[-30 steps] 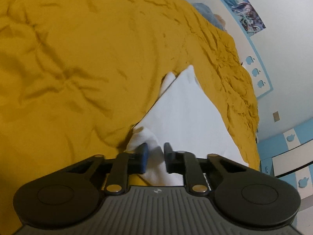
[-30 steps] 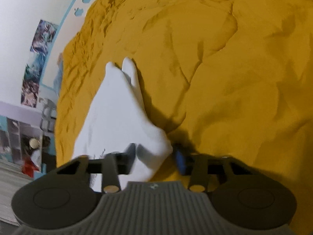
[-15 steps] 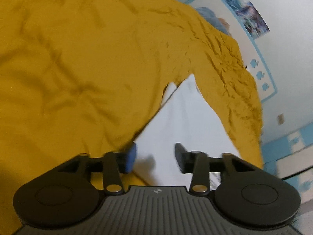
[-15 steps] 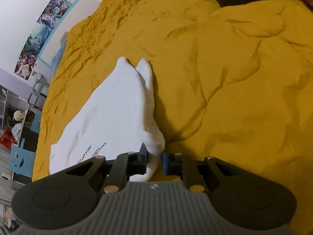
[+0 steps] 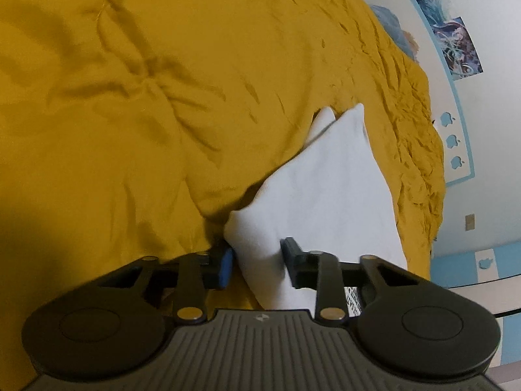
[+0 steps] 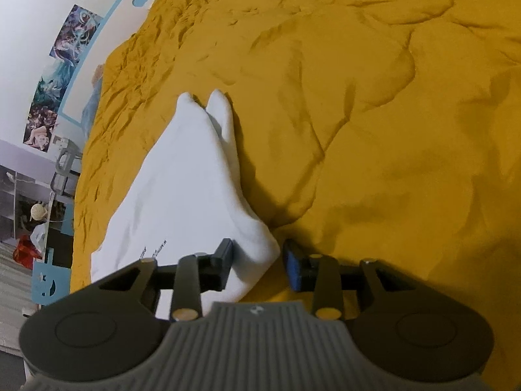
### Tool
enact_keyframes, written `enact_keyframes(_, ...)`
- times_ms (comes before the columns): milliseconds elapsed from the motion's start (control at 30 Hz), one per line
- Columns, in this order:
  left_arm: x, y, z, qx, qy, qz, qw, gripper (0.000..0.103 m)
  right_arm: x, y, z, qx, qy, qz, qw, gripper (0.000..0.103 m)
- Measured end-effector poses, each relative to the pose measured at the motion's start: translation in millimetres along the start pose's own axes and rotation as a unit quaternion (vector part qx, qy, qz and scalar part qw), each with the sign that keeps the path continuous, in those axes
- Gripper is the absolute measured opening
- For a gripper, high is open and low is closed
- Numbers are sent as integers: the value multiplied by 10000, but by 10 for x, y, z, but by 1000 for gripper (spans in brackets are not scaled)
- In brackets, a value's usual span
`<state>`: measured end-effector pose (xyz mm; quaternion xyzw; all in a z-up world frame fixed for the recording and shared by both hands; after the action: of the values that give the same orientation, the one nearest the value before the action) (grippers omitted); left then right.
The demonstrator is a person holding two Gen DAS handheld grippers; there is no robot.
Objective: Fold small clothes
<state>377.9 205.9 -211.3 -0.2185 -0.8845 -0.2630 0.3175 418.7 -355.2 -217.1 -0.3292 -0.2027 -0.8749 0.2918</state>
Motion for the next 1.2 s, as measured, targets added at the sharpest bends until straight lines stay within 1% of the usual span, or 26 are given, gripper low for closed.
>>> enact_keyframes(33,6,18,-12,-94,48,-35,9999,21,-28,11,0,7,-13,17,10000,29)
enact_keyframes(67,10,19,-46,-166,78,-60,9998,16,-39,20,-2,-3,-34,10,10000,19)
enact_keyframes(100,29,24,-71,-230,99,-94,9996,13,-48,33,14,-6,-8,-2,10000,10)
enact_keyframes(167,100,13,-119,-337,128,-165,9992,11,-24,34,66,87,-13,-98,9999,8)
enact_keyframes(300,302,85,-337,-856,200,-381,9954,10,105,40,256,536,-51,-292,9981,6)
enact_keyframes(400,532,121,-577,-1361,224,-516,9891,10,319,74,417,636,134,-420,9970,5)
enact_keyframes(467,699,123,-694,-1609,214,-594,9849,10,456,66,533,813,104,-467,9955,5)
enact_keyframes(567,940,83,-779,-1831,188,-604,9811,10,712,2,675,1132,68,-554,9920,5)
enact_keyframes(633,1083,4,-729,-1936,226,-515,9795,10,889,-62,689,1198,55,-490,9916,5)
enact_keyframes(733,1195,-160,-580,-2011,299,-329,9786,10,1097,-215,562,1223,-21,-252,9922,5)
enact_keyframes(833,1154,-334,-443,-2136,467,-135,9757,10,1166,-409,323,1262,-228,-71,9917,4)
enact_keyframes(933,1058,-473,-230,-2064,743,18,9757,10,1074,-538,49,1092,-456,82,9929,4)
enact_keyframes(1000,992,-530,-136,-2029,885,68,9752,10,990,-573,-123,930,-570,71,9940,4)
enact_keyframes(1067,942,-586,-48,-1931,971,167,9762,10,903,-605,-257,757,-633,72,9951,4)
enact_keyframes(1133,890,-609,-10,-1998,1056,209,9739,10,841,-632,-326,682,-663,64,9954,3)
enact_keyframes(1200,845,-636,22,-2029,1137,260,9722,11,794,-635,-438,442,-612,75,9971,3)
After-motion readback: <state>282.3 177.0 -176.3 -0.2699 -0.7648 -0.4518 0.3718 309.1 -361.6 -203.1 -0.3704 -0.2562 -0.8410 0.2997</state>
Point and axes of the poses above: each gripper's, at about its wrist camera, not at the fingertips, and x roughly against the way its jaws point, z to its left, y to its top, the point moved 9 cm from there along -x, roughly the way its jaws point, and after that the axes turned 11 degrees about -x, right-handed, at the moved point
